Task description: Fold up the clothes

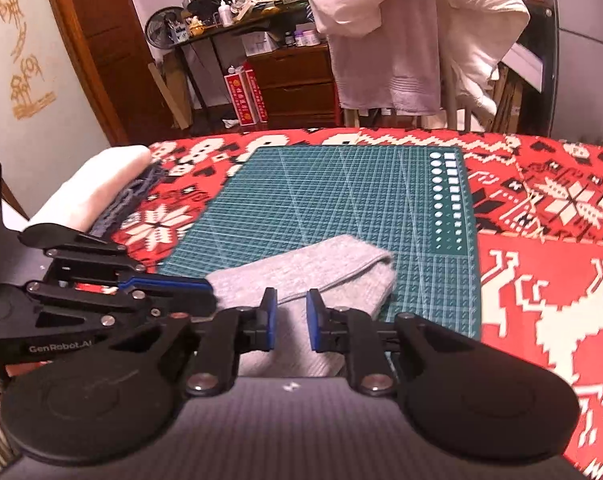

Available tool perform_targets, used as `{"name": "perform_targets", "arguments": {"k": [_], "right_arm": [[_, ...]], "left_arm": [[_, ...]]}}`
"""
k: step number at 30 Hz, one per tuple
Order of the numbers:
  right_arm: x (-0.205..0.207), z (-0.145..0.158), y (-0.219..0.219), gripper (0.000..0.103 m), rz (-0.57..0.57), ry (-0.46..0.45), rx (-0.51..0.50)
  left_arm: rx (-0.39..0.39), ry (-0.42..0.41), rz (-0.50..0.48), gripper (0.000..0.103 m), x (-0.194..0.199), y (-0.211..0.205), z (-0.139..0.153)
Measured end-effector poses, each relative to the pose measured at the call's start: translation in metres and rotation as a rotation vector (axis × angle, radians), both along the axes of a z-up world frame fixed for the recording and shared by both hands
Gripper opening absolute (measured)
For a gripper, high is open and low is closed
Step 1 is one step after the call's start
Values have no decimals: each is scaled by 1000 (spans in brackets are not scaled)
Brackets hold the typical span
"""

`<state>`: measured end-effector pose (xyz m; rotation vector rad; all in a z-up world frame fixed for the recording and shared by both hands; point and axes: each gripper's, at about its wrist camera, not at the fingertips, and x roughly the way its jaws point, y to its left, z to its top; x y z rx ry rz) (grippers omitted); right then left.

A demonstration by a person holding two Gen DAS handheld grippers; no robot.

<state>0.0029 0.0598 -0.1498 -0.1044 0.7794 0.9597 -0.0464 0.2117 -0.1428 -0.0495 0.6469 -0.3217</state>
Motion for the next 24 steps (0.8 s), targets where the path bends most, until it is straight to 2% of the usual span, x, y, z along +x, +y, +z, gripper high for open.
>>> {"name": "perform_targets", "arguments": {"k": [4, 8, 17, 21, 24], "right_arm": [[-11, -12, 4, 17, 23, -9, -51], [-12, -24, 2, 16, 10, -4, -37], [-24, -8, -6, 16, 14, 66, -7], [-36, -17, -7, 16, 28, 34, -31], [-39, -13, -10, 16, 12, 46, -28]], "left_arm": [[18, 34, -28, 3, -1, -13, -4], [14, 65, -16, 4, 2, -15, -11], [-36, 85, 10, 3, -4, -10, -3], [-28, 104, 10, 4, -10, -13, -5], [-33, 105, 14, 3, -16, -13, -3]]}}
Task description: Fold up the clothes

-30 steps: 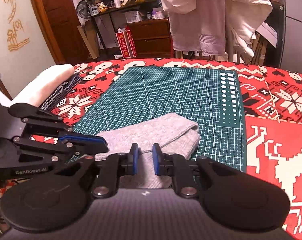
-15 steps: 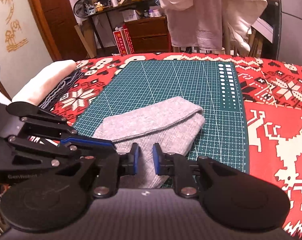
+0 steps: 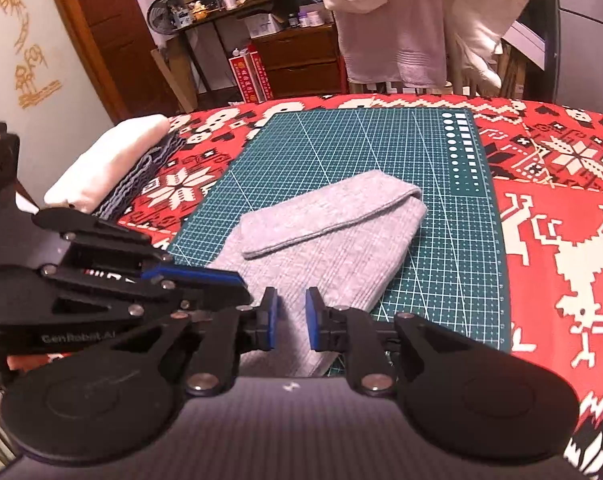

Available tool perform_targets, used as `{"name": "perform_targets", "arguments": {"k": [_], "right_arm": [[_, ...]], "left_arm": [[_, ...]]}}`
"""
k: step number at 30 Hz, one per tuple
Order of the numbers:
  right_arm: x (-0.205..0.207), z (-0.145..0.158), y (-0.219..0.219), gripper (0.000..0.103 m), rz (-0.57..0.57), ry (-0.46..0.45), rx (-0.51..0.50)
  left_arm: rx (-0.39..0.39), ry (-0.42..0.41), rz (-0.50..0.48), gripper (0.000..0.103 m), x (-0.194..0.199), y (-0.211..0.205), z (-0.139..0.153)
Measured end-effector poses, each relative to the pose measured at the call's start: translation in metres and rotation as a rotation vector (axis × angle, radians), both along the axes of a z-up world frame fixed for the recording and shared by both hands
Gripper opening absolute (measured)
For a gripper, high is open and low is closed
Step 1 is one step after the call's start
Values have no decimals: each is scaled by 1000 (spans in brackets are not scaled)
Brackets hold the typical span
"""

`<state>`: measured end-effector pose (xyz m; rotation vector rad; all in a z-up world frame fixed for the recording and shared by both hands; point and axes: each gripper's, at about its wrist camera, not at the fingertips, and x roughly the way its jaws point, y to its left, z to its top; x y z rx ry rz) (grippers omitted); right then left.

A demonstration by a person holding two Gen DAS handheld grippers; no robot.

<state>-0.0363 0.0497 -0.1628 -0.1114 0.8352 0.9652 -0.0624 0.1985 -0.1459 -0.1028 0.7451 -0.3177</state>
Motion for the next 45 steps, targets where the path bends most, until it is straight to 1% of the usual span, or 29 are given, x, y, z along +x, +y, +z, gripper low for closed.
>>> {"name": "perform_targets", "arguments": {"k": [3, 5, 7, 11, 16, 18, 21, 26, 30, 32, 36, 39, 45], "right_arm": [[-13, 5, -1, 16, 29, -20, -3], [-20, 0, 1, 16, 40, -27, -27], [-22, -7, 0, 16, 30, -24, -23], [-23, -6, -2, 16, 17, -17, -26], [-38, 3, -8, 16, 38, -10, -36], [-45, 2, -11, 16, 56, -9, -46], [-50, -4, -16, 16, 53, -4, -58], [-64, 1, -27, 16, 65, 3, -60], [-73, -1, -35, 16, 59, 7, -82], [-75, -1, -43, 17, 36, 29, -66], [-73, -4, -60, 17, -43, 96, -16], [-65, -9, -70, 17, -112, 178, 58], [-48, -22, -65, 18, -169, 266, 134]], "left_arm": [[-10, -1, -3, 3, -6, 0, 4], [12, 7, -7, 4, -8, -2, -1], [32, 11, -9, 4, -9, -5, -5], [24, 19, 9, 3, -12, -6, -1], [3, 48, 0, 3, -29, -8, 4], [10, 62, -9, 4, -37, -10, 2], [22, 56, -10, 4, -47, -13, 1], [34, 54, -13, 4, -60, -19, 3], [47, 54, -14, 4, -71, -24, 2], [35, 63, -11, 4, -76, -25, 0], [19, 77, 6, 3, -85, -25, -6], [-13, 89, 37, 3, -87, -22, -11], [-19, 83, 44, 3, -88, -25, -10]]}}
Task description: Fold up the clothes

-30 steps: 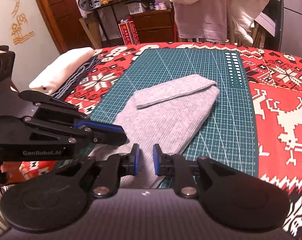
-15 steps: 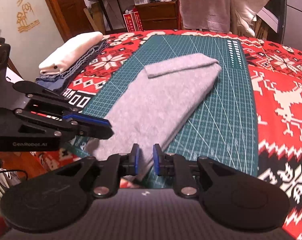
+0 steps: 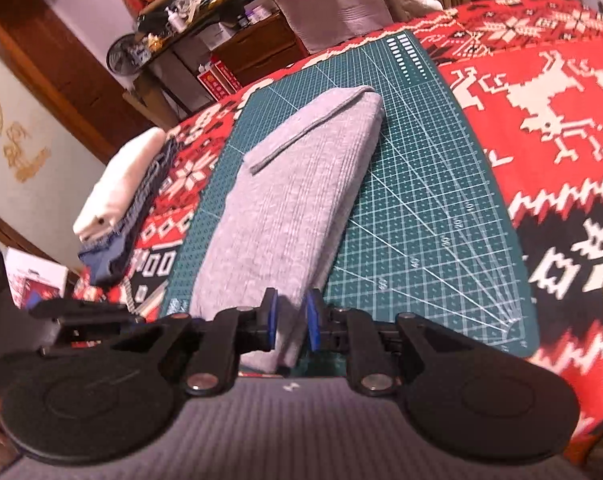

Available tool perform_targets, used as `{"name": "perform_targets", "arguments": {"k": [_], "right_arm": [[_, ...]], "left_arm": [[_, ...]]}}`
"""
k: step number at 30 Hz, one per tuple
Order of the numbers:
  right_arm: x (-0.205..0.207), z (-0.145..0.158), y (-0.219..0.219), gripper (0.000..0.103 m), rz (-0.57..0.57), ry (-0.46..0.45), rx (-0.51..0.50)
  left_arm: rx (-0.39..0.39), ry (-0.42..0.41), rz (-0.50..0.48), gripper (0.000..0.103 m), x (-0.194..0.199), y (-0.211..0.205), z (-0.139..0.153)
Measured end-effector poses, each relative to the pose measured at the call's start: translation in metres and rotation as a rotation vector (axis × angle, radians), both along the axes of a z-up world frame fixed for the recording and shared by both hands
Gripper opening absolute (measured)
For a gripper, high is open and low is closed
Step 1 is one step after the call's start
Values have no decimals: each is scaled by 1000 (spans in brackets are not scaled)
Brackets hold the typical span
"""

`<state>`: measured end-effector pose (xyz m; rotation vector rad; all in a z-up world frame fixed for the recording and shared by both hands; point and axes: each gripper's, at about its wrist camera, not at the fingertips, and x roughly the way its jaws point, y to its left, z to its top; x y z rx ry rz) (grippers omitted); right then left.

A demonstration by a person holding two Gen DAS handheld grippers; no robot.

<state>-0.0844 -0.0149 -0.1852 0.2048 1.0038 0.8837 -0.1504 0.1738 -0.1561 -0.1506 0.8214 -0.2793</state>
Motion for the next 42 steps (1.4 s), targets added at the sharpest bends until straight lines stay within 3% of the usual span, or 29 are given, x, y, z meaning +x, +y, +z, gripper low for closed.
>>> {"name": "perform_targets", "arguments": {"k": [3, 9, 14, 18, 26, 33, 34, 36, 42], "right_arm": [[6, -5, 3, 5, -13, 27, 19], [6, 9, 0, 5, -14, -36, 33], [12, -7, 0, 7, -13, 15, 8], [18, 0, -5, 14, -27, 5, 42], [84, 15, -3, 18, -149, -2, 93], [155, -2, 27, 19, -219, 15, 55], [160, -5, 30, 18, -217, 24, 54], [166, -8, 35, 3, -204, 39, 60], [170, 7, 44, 2, -188, -27, 66]], "left_arm": [[-9, 2, 4, 3, 1, 1, 0], [-16, -19, -2, 3, 4, -3, 4], [-7, -9, -9, 3, 7, -5, 2], [-26, -1, -3, 4, 4, -2, 4], [-57, -36, -3, 4, 3, 2, 14], [-50, -42, -1, 4, 20, 6, 10], [-47, -41, -7, 4, 22, 6, 9], [-30, -47, -25, 4, 22, 4, 9], [32, -56, -50, 4, 21, 2, 9]]}}
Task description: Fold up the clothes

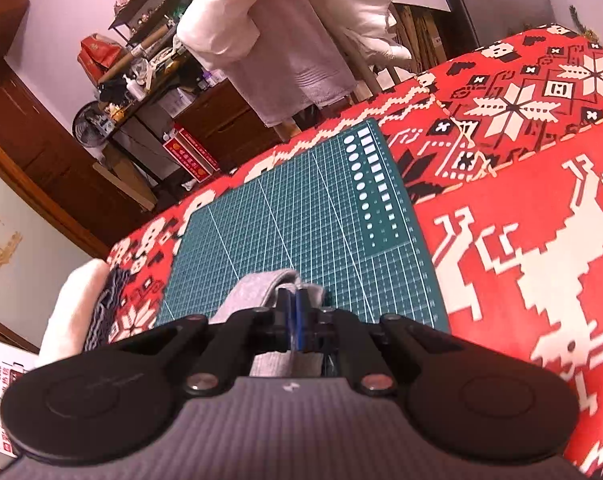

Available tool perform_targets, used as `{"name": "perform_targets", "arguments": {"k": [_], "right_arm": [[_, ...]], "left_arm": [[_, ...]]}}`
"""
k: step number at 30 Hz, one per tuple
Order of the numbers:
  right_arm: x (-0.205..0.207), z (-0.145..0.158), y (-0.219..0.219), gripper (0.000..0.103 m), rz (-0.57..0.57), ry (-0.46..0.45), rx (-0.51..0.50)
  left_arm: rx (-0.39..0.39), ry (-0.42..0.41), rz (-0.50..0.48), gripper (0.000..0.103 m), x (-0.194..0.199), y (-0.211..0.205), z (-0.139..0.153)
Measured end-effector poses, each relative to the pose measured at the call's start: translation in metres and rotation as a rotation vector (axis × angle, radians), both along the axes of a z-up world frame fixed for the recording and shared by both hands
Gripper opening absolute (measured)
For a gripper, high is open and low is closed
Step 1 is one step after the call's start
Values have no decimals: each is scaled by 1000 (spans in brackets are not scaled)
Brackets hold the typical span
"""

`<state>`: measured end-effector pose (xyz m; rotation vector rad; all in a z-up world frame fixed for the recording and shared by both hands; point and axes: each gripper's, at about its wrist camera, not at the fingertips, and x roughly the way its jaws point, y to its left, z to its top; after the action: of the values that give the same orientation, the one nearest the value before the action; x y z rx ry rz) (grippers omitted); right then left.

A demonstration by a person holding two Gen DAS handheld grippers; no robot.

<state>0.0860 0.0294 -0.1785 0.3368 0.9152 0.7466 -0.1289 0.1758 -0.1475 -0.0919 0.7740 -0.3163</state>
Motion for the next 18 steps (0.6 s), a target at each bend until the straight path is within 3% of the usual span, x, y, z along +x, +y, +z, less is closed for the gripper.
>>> {"name": "perform_targets", "arguments": {"k": [9, 15, 18], "right_arm": [[-3, -12, -8, 7, -9, 21, -16], [-48, 24, -25, 7, 42, -130, -54], [-82, 31, -25, 7, 119, -142, -38]], "left_arm": [[-14, 12, 17, 4, -1, 2, 2], [-77, 10, 55, 4, -6, 12, 12], [-115, -7, 94, 4, -3, 17, 14]]}}
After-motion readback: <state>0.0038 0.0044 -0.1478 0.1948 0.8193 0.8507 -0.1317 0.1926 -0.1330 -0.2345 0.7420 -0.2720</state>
